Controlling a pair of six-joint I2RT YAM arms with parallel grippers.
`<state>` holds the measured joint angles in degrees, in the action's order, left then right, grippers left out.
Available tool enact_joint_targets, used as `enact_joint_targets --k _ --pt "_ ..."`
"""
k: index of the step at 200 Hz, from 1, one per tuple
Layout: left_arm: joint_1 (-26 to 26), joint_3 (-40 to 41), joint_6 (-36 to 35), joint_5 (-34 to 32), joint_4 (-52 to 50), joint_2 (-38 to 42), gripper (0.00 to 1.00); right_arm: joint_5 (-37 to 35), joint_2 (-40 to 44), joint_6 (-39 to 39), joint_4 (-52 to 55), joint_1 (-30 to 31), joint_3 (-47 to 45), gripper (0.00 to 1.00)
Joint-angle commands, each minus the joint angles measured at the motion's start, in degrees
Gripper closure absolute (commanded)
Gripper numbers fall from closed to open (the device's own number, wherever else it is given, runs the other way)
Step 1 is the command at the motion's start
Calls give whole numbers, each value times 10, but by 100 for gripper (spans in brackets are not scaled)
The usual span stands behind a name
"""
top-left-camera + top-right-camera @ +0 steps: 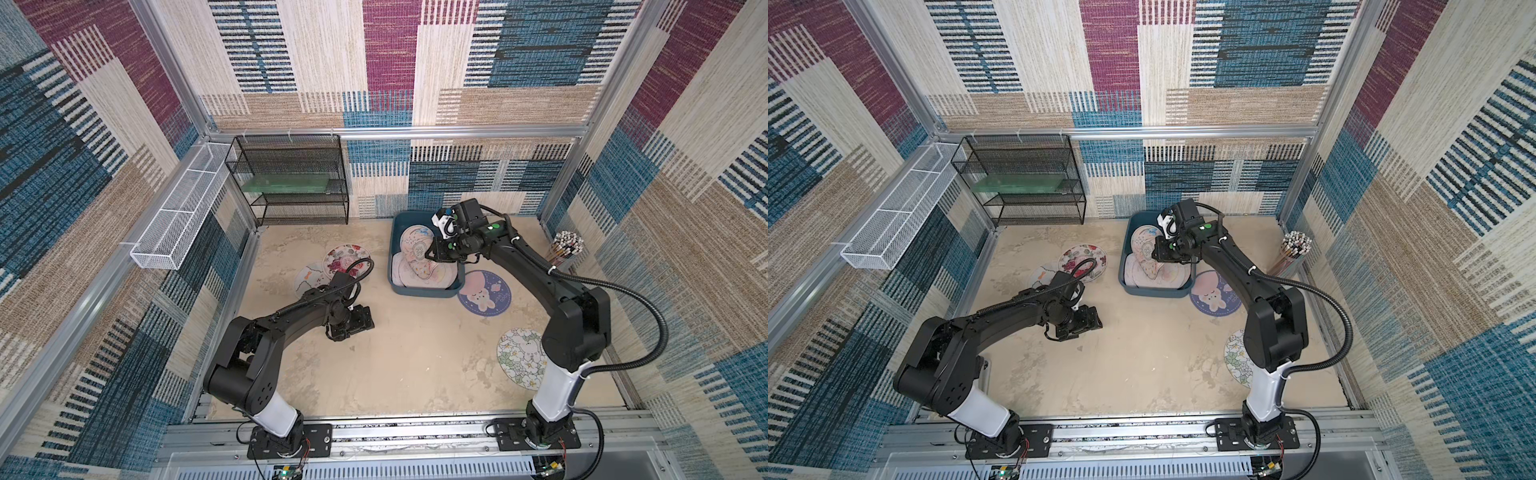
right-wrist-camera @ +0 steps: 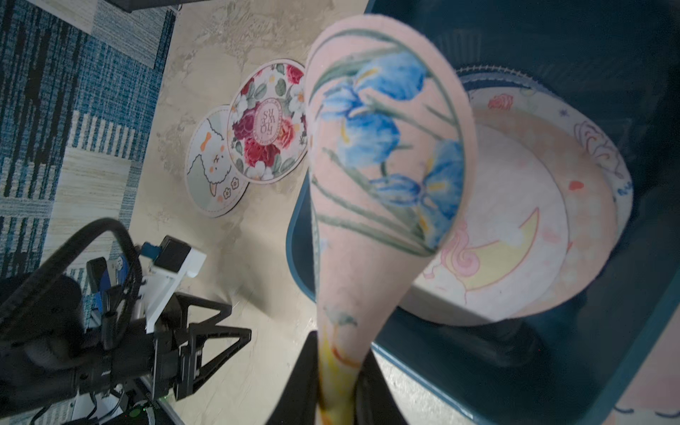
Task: Put the coasters into the storage box
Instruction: Place the coaster in the storage box.
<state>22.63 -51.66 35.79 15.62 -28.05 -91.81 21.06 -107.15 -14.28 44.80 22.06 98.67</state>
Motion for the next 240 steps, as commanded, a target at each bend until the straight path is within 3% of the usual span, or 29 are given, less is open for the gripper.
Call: enact_joint_targets --k 1,36,97,147,188,240 --pt "-1 -4 9 9 0 3 17 24 -38 20 -9 -5 33 81" --pt "-1 -3 9 7 0 6 16 28 -72 22 -16 -10 23 82" --pt "-1 -9 6 9 -1 -2 16 -42 -130 35 -28 -37 -2 80" --pt "-1 -15 0 3 -14 3 16 -94 -123 39 -14 -48 4 36" --pt "-1 -13 1 1 -17 8 15 -131 -97 41 7 -50 7 23" --pt "0 -17 0 -1 -17 16 15 -121 -25 32 14 -62 -25 20"
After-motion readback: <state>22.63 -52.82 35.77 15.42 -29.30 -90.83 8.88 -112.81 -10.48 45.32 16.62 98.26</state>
